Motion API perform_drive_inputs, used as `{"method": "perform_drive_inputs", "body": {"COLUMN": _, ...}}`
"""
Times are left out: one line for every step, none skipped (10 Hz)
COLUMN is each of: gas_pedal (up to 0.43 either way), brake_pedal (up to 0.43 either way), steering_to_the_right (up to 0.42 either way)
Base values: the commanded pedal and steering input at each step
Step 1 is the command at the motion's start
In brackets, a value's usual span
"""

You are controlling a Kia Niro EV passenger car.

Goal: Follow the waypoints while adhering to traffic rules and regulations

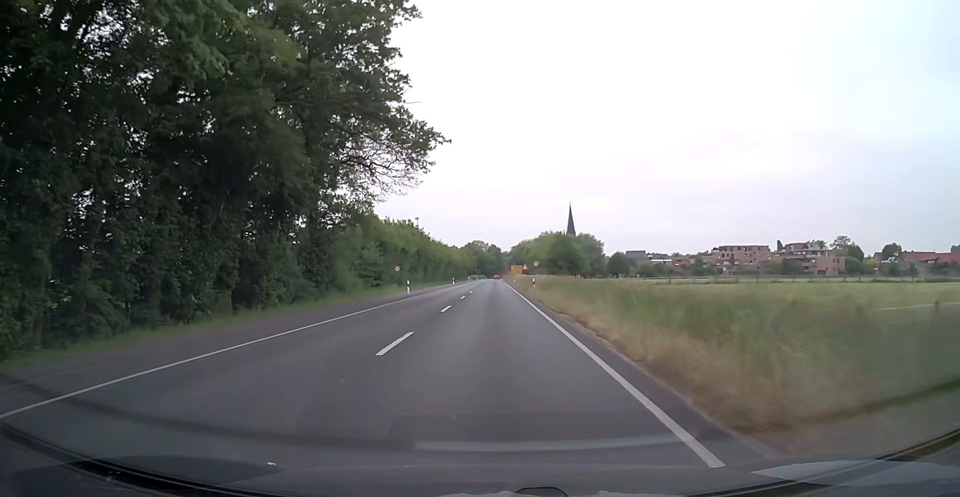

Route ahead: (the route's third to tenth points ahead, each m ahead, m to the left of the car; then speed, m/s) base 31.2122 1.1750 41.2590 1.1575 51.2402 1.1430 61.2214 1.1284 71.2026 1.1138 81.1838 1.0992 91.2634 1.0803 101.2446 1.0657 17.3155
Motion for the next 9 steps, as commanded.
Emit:
{"method": "perform_drive_inputs", "body": {"gas_pedal": 0.15, "brake_pedal": 0.0, "steering_to_the_right": -0.002}}
{"method": "perform_drive_inputs", "body": {"gas_pedal": 0.15, "brake_pedal": 0.0, "steering_to_the_right": -0.001}}
{"method": "perform_drive_inputs", "body": {"gas_pedal": 0.15, "brake_pedal": 0.0, "steering_to_the_right": -0.002}}
{"method": "perform_drive_inputs", "body": {"gas_pedal": 0.15, "brake_pedal": 0.0, "steering_to_the_right": -0.002}}
{"method": "perform_drive_inputs", "body": {"gas_pedal": 0.15, "brake_pedal": 0.0, "steering_to_the_right": -0.002}}
{"method": "perform_drive_inputs", "body": {"gas_pedal": 0.15, "brake_pedal": 0.0, "steering_to_the_right": -0.001}}
{"method": "perform_drive_inputs", "body": {"gas_pedal": 0.15, "brake_pedal": 0.0, "steering_to_the_right": -0.001}}
{"method": "perform_drive_inputs", "body": {"gas_pedal": 0.15, "brake_pedal": 0.0, "steering_to_the_right": -0.001}}
{"method": "perform_drive_inputs", "body": {"gas_pedal": 0.157, "brake_pedal": 0.0, "steering_to_the_right": -0.001}}
